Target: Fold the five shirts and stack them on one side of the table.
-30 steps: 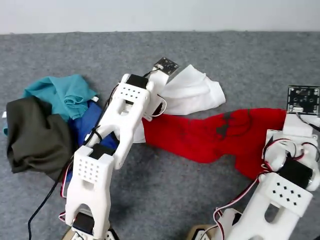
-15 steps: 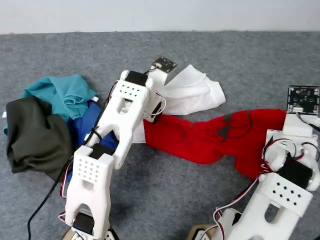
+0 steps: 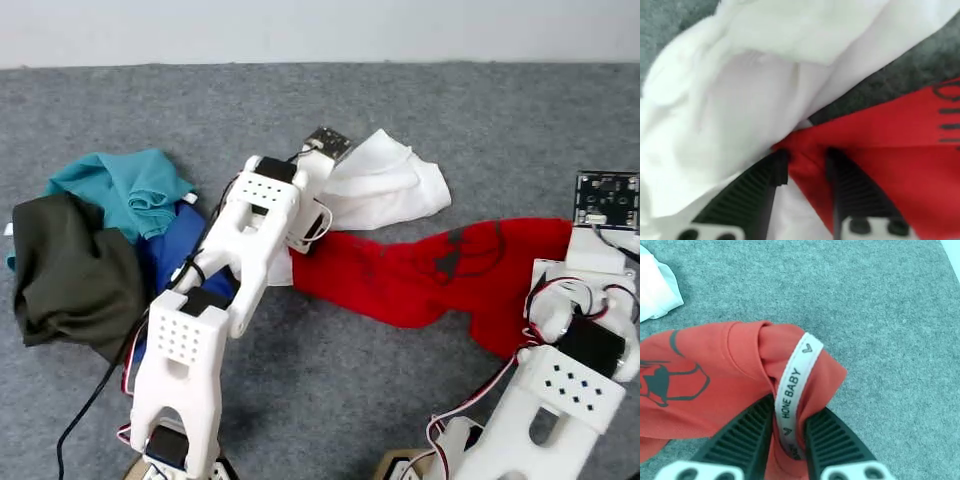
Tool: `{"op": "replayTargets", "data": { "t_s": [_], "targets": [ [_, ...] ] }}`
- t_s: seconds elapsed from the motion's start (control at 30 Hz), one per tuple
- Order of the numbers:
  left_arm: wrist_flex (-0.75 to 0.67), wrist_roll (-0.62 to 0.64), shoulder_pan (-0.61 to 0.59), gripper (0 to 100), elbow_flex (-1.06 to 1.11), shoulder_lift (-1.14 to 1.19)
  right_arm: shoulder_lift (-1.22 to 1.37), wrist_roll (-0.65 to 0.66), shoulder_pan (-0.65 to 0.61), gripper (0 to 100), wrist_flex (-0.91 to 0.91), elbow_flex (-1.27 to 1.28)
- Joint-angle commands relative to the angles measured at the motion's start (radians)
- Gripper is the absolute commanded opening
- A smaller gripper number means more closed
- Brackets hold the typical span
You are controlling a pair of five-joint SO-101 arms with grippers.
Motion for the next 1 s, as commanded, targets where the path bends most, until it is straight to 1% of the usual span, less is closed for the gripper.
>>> {"op": "replayTargets", "data": {
  "t_s": [0.0, 0.03, 0.07, 0.27, 0.37, 0.57, 0.67, 0.8, 0.97],
  "targets": [
    [0.000, 0.005, 0.040, 6, -0.056, 0.021, -0.010, -0.011, -0.010, 0.9, 0.004, -0.006],
    [-0.005, 0.005, 0.052, 2, -0.064, 0.023, -0.010, -0.011, -0.010, 0.9, 0.004, -0.006],
    [-0.006, 0.002, 0.066, 1, -0.064, 0.023, -0.010, -0.011, -0.010, 0.9, 0.004, -0.006],
    [0.000, 0.000, 0.112, 1, -0.076, 0.009, -0.012, -0.011, -0.010, 0.9, 0.004, -0.006],
    [0.066, 0.000, 0.106, 1, -0.137, -0.026, -0.012, -0.011, -0.010, 0.9, 0.004, -0.006],
    [0.285, 0.000, 0.061, 1, -0.371, -0.155, -0.012, -0.011, -0.005, 0.9, 0.004, -0.006],
    [0.373, -0.002, 0.023, 1, -0.435, -0.203, -0.012, -0.011, -0.005, 0.9, 0.004, -0.006],
    [0.393, -0.002, -0.020, 1, -0.438, -0.256, -0.021, -0.011, -0.010, 0.9, 0.007, -0.043],
    [0.393, -0.002, -0.040, 1, -0.438, -0.388, -0.070, -0.017, -0.010, 0.9, 0.131, -0.249]
  ]
}}
